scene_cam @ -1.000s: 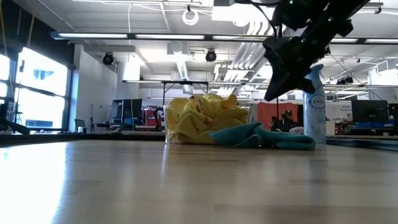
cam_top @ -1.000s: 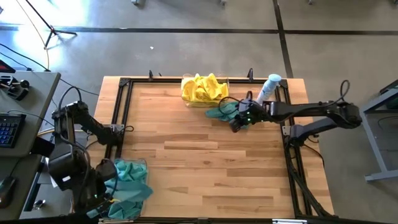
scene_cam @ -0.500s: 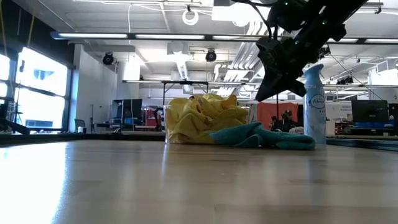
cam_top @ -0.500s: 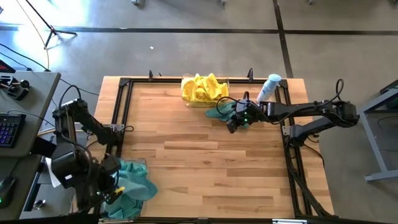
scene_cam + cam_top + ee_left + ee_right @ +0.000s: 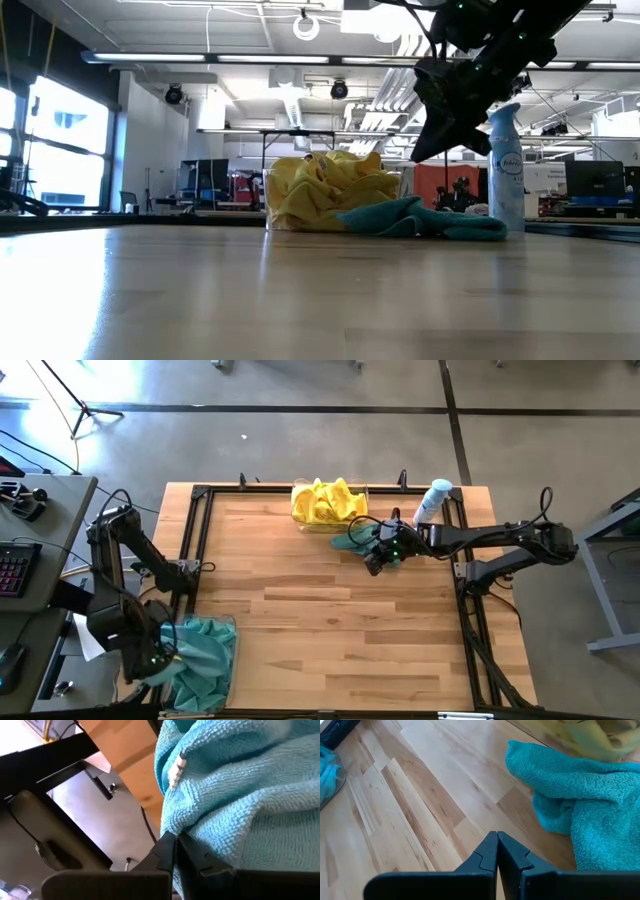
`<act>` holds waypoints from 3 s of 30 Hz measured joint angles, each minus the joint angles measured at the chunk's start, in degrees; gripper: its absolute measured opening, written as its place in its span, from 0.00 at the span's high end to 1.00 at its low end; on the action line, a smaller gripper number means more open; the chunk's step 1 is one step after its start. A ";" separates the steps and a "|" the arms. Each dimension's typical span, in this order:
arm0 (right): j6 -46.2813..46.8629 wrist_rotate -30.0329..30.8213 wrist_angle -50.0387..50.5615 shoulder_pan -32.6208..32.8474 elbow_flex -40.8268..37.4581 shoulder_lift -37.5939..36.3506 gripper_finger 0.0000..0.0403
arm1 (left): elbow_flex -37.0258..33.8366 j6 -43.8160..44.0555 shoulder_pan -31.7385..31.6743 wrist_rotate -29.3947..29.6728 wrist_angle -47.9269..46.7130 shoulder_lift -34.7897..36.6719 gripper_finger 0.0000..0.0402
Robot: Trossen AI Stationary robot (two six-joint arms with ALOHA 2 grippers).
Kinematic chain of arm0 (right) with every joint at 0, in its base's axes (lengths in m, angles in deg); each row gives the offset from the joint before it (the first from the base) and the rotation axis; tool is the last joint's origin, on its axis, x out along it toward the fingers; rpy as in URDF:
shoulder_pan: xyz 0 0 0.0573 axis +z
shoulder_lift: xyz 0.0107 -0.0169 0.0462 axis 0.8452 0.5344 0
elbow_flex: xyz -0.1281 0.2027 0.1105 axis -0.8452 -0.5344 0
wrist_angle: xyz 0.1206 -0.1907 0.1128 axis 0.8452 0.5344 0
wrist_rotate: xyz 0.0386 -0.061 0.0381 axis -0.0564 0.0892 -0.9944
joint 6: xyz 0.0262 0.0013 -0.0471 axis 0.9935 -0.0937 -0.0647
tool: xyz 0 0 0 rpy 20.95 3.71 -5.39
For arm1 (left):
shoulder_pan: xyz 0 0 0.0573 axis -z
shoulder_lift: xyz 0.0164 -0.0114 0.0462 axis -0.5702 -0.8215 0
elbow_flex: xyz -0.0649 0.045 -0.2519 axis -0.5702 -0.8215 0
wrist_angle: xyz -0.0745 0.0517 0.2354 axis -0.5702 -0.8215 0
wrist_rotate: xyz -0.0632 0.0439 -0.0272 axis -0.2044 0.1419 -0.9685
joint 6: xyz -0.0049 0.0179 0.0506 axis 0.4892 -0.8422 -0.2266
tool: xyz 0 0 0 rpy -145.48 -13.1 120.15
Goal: Sort microfiber towel by color & place in baskets
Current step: Put the blue microfiber towel into the bottom transparent bin
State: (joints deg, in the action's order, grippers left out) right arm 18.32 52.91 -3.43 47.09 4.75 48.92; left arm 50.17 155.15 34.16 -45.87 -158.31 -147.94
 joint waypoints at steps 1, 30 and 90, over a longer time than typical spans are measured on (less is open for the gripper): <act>0.00 -0.05 0.00 0.00 0.00 0.00 0.99 | 0.23 0.14 0.04 0.02 0.02 0.16 1.00; -1.50 -1.24 0.11 0.00 -0.04 -0.03 0.99 | 5.37 -32.57 -6.12 29.85 10.26 -15.64 1.00; -2.27 -5.53 0.09 0.05 -0.04 -0.04 0.99 | -15.14 -21.03 -7.43 32.84 38.63 3.30 0.77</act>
State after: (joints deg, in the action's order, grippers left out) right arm 16.05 47.38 -3.33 47.14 4.70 48.88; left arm 35.03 134.12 26.73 -13.03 -119.67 -144.65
